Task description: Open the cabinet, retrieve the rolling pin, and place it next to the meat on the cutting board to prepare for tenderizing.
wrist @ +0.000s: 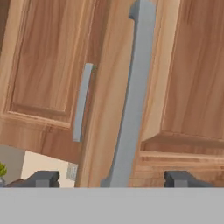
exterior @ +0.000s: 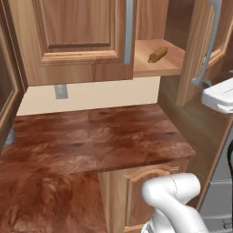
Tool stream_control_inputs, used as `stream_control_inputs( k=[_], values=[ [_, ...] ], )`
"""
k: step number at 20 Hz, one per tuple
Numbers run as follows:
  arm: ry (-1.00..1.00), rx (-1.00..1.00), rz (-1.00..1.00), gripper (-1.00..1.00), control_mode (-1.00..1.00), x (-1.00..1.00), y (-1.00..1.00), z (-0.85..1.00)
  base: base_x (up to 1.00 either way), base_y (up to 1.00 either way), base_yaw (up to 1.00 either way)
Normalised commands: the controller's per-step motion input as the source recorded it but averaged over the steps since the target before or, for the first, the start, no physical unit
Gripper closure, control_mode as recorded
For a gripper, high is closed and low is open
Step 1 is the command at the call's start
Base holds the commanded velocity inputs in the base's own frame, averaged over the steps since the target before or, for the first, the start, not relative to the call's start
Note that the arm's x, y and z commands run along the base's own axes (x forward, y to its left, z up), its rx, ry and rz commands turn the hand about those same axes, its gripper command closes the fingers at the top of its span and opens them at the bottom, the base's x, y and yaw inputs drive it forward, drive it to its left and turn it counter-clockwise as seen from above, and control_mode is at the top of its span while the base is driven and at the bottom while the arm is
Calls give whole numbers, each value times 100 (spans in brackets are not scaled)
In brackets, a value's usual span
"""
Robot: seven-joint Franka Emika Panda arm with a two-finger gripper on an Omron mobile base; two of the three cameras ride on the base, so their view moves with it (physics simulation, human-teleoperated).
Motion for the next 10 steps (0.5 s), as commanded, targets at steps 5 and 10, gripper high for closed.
stream_control_inputs(
  k=[5, 10],
  values=[
    [-13, -16, -6, -100, -100, -97, 9, 28, 0, 0, 0],
    [-2, -19, -9, -100, -100, -29, 68, 23, 0, 0, 0]
  ],
)
